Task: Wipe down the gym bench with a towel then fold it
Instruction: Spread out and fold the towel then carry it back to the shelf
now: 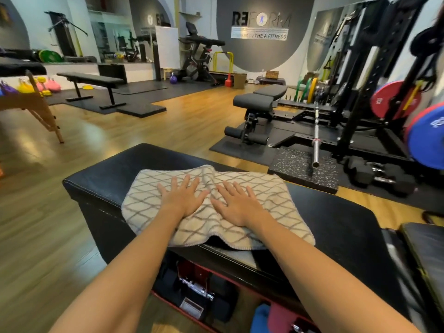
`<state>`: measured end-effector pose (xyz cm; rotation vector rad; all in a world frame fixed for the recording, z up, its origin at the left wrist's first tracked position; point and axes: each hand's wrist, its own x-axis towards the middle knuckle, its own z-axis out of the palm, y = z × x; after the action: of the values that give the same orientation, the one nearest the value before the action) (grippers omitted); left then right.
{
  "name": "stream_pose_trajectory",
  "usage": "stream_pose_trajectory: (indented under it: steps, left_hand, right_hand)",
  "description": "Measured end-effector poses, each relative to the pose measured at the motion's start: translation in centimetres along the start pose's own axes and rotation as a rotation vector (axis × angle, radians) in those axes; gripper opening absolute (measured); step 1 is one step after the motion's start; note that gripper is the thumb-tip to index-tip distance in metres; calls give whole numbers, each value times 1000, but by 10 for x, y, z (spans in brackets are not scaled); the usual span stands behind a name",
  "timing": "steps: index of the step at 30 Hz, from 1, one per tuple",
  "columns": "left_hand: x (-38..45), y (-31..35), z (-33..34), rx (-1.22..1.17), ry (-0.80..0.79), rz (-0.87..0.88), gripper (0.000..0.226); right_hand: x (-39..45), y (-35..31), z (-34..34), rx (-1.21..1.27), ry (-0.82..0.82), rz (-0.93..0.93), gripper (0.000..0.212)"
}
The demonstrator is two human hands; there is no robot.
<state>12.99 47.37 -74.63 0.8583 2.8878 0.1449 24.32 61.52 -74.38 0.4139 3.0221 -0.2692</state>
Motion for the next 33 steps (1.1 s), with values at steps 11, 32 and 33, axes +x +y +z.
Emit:
stream_pose_trajectory:
  steps: [11, 32, 33]
  left_hand:
    - [-48, 73, 14, 34, -20, 131, 74]
    - [30, 69, 9, 58, -15, 154, 71]
    - [34, 68, 8, 54, -19, 163, 72]
  right_hand:
    - [-90, 59, -4, 16, 6, 98, 73]
    - [-9, 70, -7, -25, 59, 128, 77]
    - [-8, 70, -7, -25, 64, 133, 76]
